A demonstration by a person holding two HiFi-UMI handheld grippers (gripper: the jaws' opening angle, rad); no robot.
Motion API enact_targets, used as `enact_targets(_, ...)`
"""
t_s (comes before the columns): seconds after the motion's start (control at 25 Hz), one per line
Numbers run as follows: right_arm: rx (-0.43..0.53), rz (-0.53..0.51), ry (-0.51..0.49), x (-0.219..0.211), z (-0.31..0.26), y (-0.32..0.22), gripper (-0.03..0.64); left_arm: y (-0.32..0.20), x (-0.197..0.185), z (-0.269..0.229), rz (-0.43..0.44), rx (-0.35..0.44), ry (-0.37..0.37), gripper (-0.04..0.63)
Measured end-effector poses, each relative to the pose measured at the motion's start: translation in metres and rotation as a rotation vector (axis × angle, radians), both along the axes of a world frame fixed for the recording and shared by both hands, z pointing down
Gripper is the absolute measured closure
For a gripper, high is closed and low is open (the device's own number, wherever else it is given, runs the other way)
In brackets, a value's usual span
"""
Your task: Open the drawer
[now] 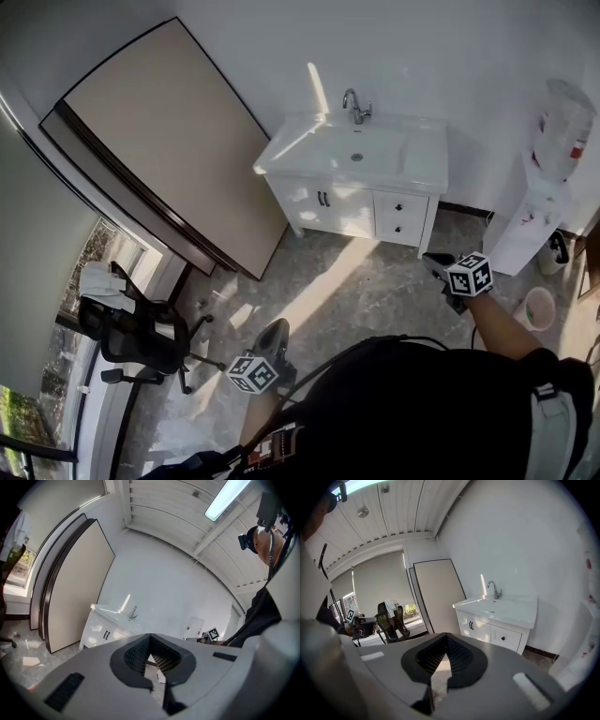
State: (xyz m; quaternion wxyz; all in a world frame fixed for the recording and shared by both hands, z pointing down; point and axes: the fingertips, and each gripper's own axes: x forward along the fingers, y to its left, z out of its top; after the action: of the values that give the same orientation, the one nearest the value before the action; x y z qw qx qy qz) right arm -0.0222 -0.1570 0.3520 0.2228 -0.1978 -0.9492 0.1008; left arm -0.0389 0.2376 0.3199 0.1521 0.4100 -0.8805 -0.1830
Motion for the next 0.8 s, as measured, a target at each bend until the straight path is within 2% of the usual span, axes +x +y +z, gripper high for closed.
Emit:
enact_targets(0.16, 0.010, 0.050, -0.014, -0.046, -0.005, 0.015, 0.615, 0.014, -0.060, 0.000, 0.054, 0.002, -0.011, 0.604)
enact_targets(0.44, 0.021, 0.157, -0.054, -0.125, -0.040, 0.062, 0.615, 0.061, -0.185, -0.030, 0.157, -0.011, -0.045, 0.604)
enact_targets(0.64, 0.025, 0.180, -0.046, -0.176, -0.038, 0.099, 0.615, 0.092, -0.253, -0.036, 0.191, -0.021, -0.058, 0.604)
enact_targets(0.8, 0.035, 0.165, -0.022, -0.212, -0.031, 0.119, 0.615, 0.115, -0.290, -0.027, 0.171, -0.011, -0.033, 0.604)
